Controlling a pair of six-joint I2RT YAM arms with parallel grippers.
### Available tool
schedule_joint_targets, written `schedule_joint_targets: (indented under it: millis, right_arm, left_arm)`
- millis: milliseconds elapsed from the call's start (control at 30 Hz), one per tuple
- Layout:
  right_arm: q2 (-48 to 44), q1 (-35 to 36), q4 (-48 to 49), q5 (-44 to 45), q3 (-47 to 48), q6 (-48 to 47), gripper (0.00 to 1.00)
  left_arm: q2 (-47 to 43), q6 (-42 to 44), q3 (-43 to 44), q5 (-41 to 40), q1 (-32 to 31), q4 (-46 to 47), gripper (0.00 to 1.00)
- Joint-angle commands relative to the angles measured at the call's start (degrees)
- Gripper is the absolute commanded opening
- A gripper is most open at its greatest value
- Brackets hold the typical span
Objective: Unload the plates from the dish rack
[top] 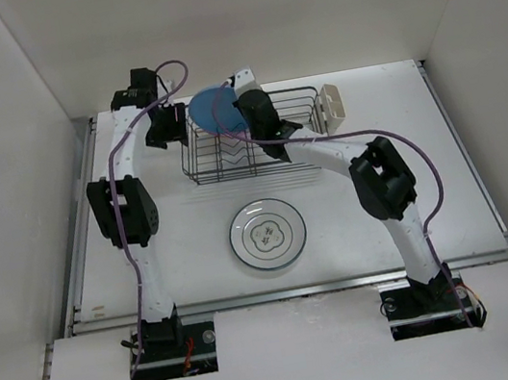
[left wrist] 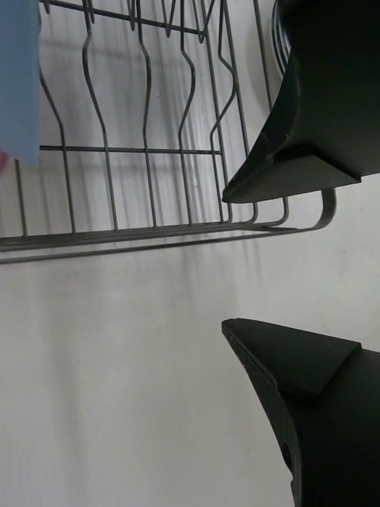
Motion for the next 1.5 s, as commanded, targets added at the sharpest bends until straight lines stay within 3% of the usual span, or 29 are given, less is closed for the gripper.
schedule_joint_targets:
  millis: [0, 133, 567, 833, 900, 967, 1200, 1467]
  right_arm:
    - [-5.2, 1.5, 16.93, 9.25, 0.32, -6.23, 0.0]
    - [-5.19, 1.51, 17.46, 11.35, 0.32, -7.47, 0.0]
    - [-13.62, 0.99, 14.75, 12.5, -7.66, -4.93, 0.0]
    - [-26.52, -4.55, -2.64, 1.53, -12.95, 13.78, 0.0]
    - [-29.26, -7.09, -13.58, -2.76, -12.95, 25.27, 0.0]
    - [-34.87, -12.97, -18.2, -7.6, -16.01, 35.8, 0.0]
    - [-53.86, -22.92, -27.0, -18.95, -34.03, 45.52, 0.0]
    - [-73.99, -29.43, -42.46, -25.99, -55.38, 69.86, 0.0]
  left_arm:
    - [3.93, -1.91, 3.47, 3.96, -0.22, -4.11, 0.57]
    - [6.85, -3.31, 6.39, 7.21, -0.22, -4.73, 0.52]
    - [8.26, -4.55, 4.55, 7.39, -0.22, -4.2, 0.0]
    - [7.57, -6.21, 4.02, 7.39, 0.3, -4.2, 0.0]
    - [6.95, -6.82, 3.41, 7.39, 0.31, -3.68, 0.0]
    - [5.19, -6.83, 1.21, 7.39, 1.01, -1.93, 0.0]
    - [4.13, -7.45, 1.21, 3.53, 1.63, -0.51, 0.0]
    - [1.67, -8.59, -1.86, 4.14, 2.15, 1.6, 0.0]
